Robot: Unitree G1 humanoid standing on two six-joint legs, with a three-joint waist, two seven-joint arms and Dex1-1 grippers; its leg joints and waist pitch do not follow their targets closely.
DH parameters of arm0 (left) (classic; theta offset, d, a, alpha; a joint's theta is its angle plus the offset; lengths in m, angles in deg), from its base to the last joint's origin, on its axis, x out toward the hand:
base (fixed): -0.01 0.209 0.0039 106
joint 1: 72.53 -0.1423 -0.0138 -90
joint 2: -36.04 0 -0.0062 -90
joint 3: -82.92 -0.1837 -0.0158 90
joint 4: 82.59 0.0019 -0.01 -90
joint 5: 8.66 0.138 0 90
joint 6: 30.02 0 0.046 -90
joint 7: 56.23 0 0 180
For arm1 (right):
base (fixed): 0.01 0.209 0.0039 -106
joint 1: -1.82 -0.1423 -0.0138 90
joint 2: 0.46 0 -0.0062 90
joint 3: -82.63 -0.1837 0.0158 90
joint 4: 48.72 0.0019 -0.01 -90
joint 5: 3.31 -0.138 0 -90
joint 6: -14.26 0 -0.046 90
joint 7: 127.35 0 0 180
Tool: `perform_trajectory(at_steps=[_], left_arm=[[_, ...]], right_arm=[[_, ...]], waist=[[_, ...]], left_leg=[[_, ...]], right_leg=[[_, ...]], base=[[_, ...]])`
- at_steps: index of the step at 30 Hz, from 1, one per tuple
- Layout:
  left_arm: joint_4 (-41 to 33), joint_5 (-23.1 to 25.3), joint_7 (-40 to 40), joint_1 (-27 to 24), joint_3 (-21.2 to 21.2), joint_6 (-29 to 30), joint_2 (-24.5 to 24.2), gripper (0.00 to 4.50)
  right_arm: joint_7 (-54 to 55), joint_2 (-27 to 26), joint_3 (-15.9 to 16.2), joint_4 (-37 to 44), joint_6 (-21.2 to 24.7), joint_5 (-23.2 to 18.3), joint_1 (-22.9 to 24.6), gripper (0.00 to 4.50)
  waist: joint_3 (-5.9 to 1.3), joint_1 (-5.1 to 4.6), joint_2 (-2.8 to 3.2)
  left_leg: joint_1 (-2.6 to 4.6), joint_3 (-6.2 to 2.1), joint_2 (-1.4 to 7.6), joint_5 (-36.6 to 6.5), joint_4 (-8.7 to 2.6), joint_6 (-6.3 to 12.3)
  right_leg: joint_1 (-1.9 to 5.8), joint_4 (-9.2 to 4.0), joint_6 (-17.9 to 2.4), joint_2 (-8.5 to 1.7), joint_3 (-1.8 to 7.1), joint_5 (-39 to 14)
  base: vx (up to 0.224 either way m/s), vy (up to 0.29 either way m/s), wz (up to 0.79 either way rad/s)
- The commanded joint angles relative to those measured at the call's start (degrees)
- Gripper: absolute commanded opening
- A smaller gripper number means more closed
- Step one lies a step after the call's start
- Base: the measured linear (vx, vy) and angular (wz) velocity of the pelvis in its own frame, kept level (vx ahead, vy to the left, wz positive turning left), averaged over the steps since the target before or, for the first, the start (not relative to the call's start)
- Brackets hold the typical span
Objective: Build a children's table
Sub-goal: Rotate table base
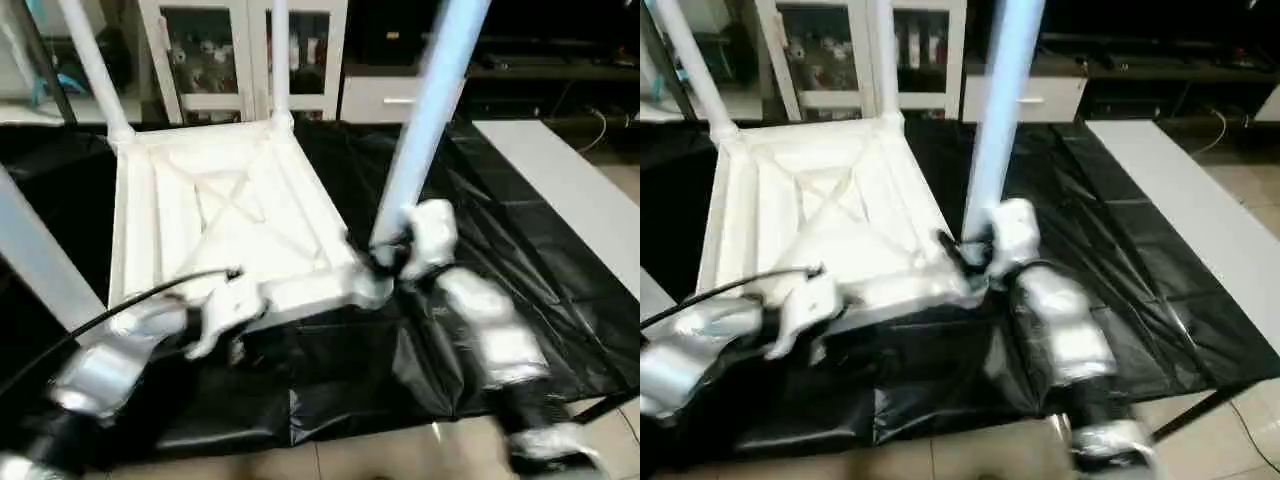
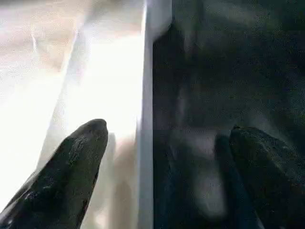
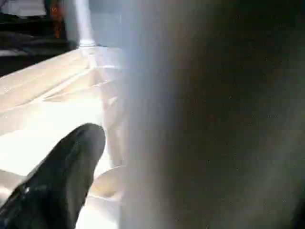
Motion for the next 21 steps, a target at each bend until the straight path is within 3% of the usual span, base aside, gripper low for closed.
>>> perform_trajectory(at_steps=[1, 3, 7, 9, 12, 13, 15, 16, 19, 20, 21], left_arm=[[-0.5, -1.5, -1.4, 0.7, 0.9, -0.3, 1.6, 4.50], [0.9, -1.0, -3.0, 1.3, 0.5, -1.9, 3.4, 4.50], [5.8, -0.9, -4.1, 2.9, 0.5, -5.3, 6.2, 4.50], [7.6, -0.9, -3.8, 3.9, 0.4, -5.7, 7.0, 4.50], [10.8, -0.1, -4.7, 5.5, 0.1, -6.8, 7.8, 4.50], [13.4, 1.0, -6.1, 6.7, 0.0, -7.6, 8.3, 4.50], [16.5, 2.4, -8.2, 8.2, 0.0, -8.6, 8.8, 4.50], [17.9, 1.9, -8.1, 9.0, 0.4, -8.2, 9.2, 4.50], [19.1, 0.8, -7.1, 9.6, 0.9, -8.1, 9.8, 4.50], [19.6, 0.5, -6.7, 9.8, 1.0, -8.2, 10.0, 4.50], [20.5, -0.2, -5.7, 10.3, 1.1, -8.1, 10.7, 4.50]], right_arm=[[0.0, -0.9, 1.3, -2.3, -1.1, 0.8, -1.7, 4.47], [-0.4, -1.8, 1.6, -2.5, -1.4, 0.8, -1.8, 4.47], [-1.2, -1.5, 0.8, -1.7, -2.2, 1.6, -0.7, 4.47], [-1.8, -0.3, 0.3, -0.1, -2.2, 1.2, 0.5, 4.47], [-2.3, 1.0, -0.2, 2.5, -1.7, 0.4, 2.2, 4.47], [-2.7, 1.7, -0.7, 5.0, -1.3, -0.3, 3.5, 4.47], [-3.7, 2.5, -1.6, 9.0, 0.1, -1.9, 5.6, 4.47], [-5.7, 3.9, -2.0, 14.0, 1.7, -4.0, 8.1, 4.47], [-8.2, 5.7, -2.5, 19.6, 3.5, -6.4, 11.2, 4.47], [-9.1, 6.5, -2.8, 21.6, 4.1, -7.4, 12.3, 4.47], [-10.7, 8.3, -3.9, 26.0, 5.6, -9.9, 14.7, 4.47]], waist=[[-2.99, 0.56, 0.37], [-3.00, 0.59, 0.33], [-3.42, 0.92, 0.36], [-3.44, 1.14, 0.70], [-3.55, 1.81, 0.56], [-3.44, 1.96, 0.83], [-3.40, 2.40, 0.61], [-3.19, 2.43, 0.63], [-3.05, 2.78, 0.47], [-2.98, 2.76, 0.78], [-3.04, 2.77, 0.69]], left_leg=[[-0.21, 0.35, -0.18, -18.5, -4.59, -1.02], [-0.42, 0.40, -0.20, -17.4, -4.56, -0.78], [-0.48, 0.70, -0.26, -11.8, -4.22, 0.19], [-0.19, 0.88, -0.30, -10.6, -4.02, 0.60], [-0.05, 1.06, -0.42, -9.5, -3.86, 1.05], [0.02, 1.10, -0.40, -10.0, -3.89, 1.12], [0.29, 1.07, -0.26, -11.9, -3.95, 1.25], [-0.09, 0.95, -0.27, -12.6, -4.21, 0.98], [0.09, 0.86, -0.11, -15.0, -4.35, 0.57], [0.08, 0.81, -0.16, -15.4, -4.45, 0.51], [0.10, 0.82, -0.18, -15.4, -4.39, 0.60]], right_leg=[[2.17, -4.50, -9.2, -1.65, 1.39, -20.9], [2.36, -4.31, -9.5, -1.57, 1.43, -19.1], [2.84, -3.45, -11.2, -1.32, 1.47, -9.9], [2.81, -3.31, -11.9, -1.23, 1.53, -7.1], [3.05, -3.17, -12.4, -1.17, 1.60, -4.7], [2.96, -3.22, -12.3, -1.12, 1.62, -4.9], [3.01, -3.58, -11.3, -1.22, 1.65, -7.1], [3.20, -3.74, -10.7, -1.28, 1.63, -9.1], [2.98, -4.18, -9.7, -1.48, 1.68, -13.2], [2.98, -4.28, -9.5, -1.43, 1.68, -13.8], [2.99, -4.37, -9.5, -1.39, 1.70, -13.7]], base=[[0.000, 0.000, 0.00], [0.000, 0.000, 0.00], [0.000, 0.000, 0.00], [0.000, 0.000, 0.00], [0.000, 0.000, 0.00], [0.000, 0.000, 0.00], [0.000, 0.000, 0.00], [0.000, 0.000, 0.00], [0.000, 0.000, 0.00], [0.000, 0.000, 0.00], [0.000, 0.000, 0.00]])
